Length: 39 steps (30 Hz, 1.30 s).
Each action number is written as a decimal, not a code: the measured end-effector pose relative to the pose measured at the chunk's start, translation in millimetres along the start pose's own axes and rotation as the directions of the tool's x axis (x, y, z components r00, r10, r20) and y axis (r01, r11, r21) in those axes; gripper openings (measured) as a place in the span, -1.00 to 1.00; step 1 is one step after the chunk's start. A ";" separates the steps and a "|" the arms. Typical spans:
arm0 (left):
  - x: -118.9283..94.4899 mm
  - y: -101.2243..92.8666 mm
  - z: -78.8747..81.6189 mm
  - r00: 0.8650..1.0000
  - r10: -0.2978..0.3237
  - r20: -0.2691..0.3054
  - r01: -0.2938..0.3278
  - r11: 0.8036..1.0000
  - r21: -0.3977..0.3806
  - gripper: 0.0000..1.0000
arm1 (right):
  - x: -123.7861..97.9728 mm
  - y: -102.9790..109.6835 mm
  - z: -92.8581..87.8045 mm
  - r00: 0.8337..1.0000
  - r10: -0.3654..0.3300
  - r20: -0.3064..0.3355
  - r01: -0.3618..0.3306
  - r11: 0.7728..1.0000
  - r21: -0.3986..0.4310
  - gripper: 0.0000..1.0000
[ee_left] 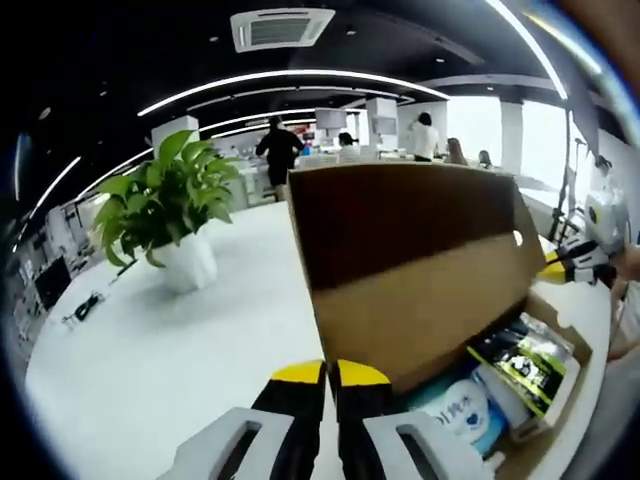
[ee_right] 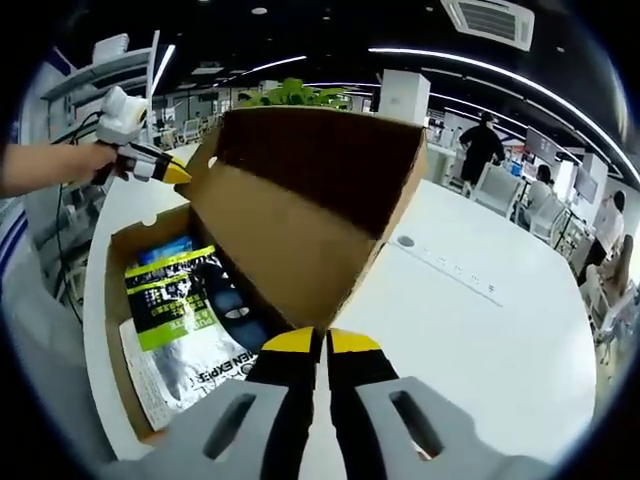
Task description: Operate the shoe box by opening the lid, removing the specified soft item, and placing it in the target area until the item is outside and the box remains undamaged.
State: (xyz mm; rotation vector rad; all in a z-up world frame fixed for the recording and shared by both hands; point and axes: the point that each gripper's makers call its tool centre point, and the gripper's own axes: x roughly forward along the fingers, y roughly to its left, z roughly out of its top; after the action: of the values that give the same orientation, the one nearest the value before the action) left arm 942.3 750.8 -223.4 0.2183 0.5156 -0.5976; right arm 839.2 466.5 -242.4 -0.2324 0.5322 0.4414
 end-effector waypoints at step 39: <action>34.3 -6.7 -11.0 0.991 -0.015 -0.134 0.025 0.997 0.073 -0.86 | 16.0 -7.7 -6.7 1.000 0.006 -0.022 -0.005 0.998 0.062 -0.90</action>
State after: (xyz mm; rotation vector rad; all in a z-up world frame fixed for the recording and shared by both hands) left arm 958.2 732.7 -251.1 0.3260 0.6257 -0.6250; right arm 852.2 463.0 -255.9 -0.1771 0.5678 0.4272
